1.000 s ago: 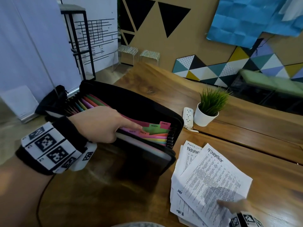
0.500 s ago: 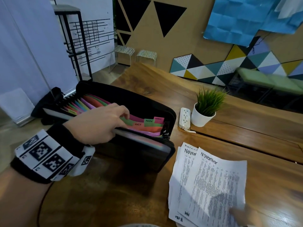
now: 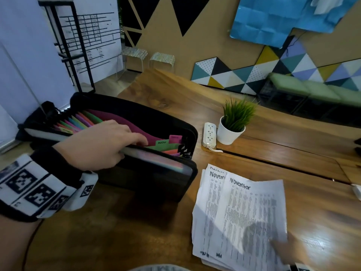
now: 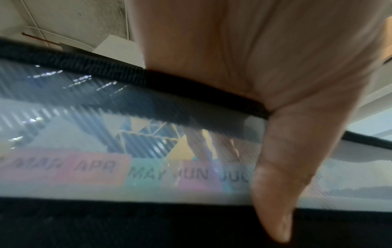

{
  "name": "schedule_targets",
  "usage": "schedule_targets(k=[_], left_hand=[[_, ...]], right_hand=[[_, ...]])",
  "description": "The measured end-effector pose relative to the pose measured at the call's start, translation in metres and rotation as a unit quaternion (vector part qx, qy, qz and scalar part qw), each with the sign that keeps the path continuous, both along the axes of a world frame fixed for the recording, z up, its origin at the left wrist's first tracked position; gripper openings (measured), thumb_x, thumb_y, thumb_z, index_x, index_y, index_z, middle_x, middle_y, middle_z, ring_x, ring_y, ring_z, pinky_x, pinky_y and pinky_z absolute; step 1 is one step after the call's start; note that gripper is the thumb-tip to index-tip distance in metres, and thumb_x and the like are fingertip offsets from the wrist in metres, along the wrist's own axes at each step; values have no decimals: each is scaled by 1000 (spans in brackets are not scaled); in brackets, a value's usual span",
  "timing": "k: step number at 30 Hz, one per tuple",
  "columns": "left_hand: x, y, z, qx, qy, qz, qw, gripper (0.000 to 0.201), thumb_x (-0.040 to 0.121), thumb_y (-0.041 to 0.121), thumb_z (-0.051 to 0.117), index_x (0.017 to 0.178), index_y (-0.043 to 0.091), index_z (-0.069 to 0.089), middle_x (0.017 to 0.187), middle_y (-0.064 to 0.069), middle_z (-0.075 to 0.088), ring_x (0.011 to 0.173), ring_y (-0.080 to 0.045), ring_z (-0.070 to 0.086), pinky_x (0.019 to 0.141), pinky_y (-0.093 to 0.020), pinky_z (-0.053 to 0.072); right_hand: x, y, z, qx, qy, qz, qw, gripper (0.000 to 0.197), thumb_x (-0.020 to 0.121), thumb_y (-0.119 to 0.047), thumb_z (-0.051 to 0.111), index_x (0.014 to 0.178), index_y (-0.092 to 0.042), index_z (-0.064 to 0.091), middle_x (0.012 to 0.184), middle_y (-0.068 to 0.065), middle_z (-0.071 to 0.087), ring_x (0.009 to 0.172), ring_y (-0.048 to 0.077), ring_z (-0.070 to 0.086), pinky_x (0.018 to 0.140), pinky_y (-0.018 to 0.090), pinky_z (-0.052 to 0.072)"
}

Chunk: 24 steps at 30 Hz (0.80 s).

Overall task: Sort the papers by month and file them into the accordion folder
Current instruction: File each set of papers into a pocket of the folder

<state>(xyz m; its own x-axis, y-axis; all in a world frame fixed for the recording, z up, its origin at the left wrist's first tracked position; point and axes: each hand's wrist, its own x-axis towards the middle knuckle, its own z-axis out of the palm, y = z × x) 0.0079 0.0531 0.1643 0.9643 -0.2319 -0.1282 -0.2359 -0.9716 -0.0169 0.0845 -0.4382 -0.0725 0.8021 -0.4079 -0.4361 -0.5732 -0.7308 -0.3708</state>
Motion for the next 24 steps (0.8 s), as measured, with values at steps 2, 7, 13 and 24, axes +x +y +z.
schedule_targets(k=[2,7,13,24], left_hand=[[3,0,2,16,17,-24,999,41,91,23,51,126,44,47,116,22,52,114,3,42,96,-12,24],[3,-5,-2,23,18,-65,997,37,93,24,49,125,43,52,119,26,53,113,7,48,95,-11,36],[0,-8,-13,-24,38,-36,998,47,62,24,83,101,47,68,98,26,67,88,4,65,72,-18,54],[6,11,-22,30,76,5,997,29,81,50,43,104,53,61,108,30,64,105,3,60,105,-37,43]], right_hand=[[-1,6,3,19,-2,9,1000,24,83,-15,63,104,-6,56,73,12,61,61,26,60,53,32,49],[-16,36,11,-1,39,67,997,23,83,-25,62,98,-8,53,82,5,57,76,17,55,61,28,46],[-17,54,10,-144,98,158,972,52,83,-43,56,127,-17,47,130,7,43,117,22,42,100,34,42],[-22,65,18,-131,1,162,978,65,84,-2,54,140,-18,25,131,10,41,114,21,48,97,35,44]])
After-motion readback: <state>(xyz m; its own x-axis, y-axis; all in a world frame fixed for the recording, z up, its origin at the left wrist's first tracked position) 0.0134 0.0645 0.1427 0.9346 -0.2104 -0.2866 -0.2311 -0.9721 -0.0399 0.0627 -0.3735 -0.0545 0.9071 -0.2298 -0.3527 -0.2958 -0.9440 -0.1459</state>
